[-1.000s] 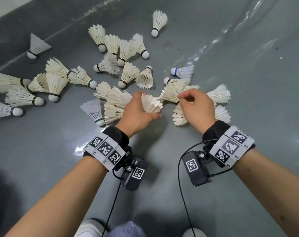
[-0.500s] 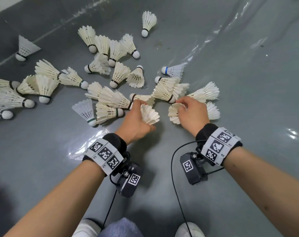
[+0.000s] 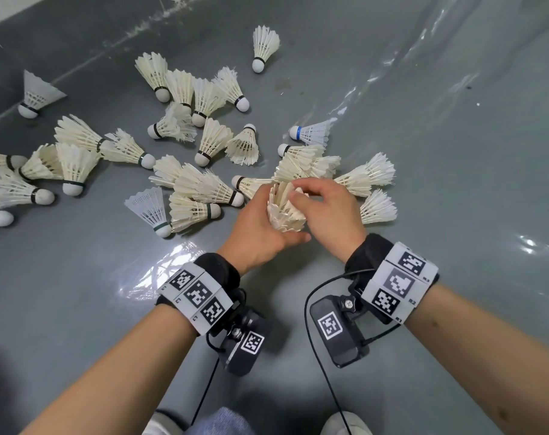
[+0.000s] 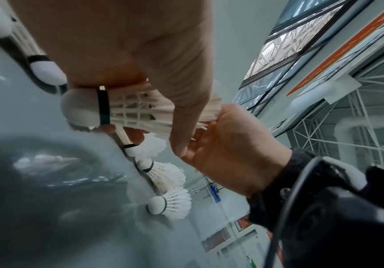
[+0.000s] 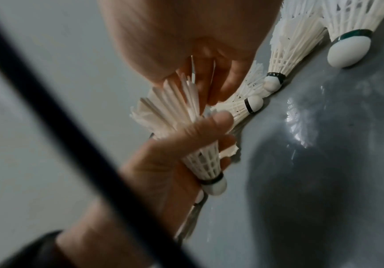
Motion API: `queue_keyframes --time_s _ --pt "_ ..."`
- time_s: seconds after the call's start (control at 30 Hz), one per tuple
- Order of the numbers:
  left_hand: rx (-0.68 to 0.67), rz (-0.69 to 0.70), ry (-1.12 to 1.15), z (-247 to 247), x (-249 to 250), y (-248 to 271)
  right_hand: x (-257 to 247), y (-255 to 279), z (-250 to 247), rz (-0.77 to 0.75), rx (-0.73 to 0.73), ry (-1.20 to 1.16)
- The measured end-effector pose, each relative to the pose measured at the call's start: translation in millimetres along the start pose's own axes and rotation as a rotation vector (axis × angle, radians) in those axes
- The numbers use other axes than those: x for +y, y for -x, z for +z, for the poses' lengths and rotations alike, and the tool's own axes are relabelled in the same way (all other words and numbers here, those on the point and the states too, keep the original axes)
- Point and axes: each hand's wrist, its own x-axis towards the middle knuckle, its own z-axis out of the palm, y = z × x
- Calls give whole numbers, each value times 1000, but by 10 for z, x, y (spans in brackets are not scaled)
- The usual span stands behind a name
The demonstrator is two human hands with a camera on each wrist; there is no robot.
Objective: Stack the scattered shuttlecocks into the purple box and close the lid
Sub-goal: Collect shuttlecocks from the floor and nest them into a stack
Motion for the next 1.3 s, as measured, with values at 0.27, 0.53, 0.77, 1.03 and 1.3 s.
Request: queue_keyframes --time_s 0.27,0.53,0.77,1.03,1.3 --pt "-37 26 -56 150 -14 -74 222 -64 -112 -72 16 184" --pt "-72 21 -77 242 -63 -156 672 -235 -652 308 344 481" --pt "-150 -21 -174 250 -102 -124 760 -264 -662 437 204 368" --pt "-119 -22 -142 198 -147 -120 230 -74 -524 59 254 59" --pt "-76 14 -7 188 -57 -118 113 111 -229 -168 -63 197"
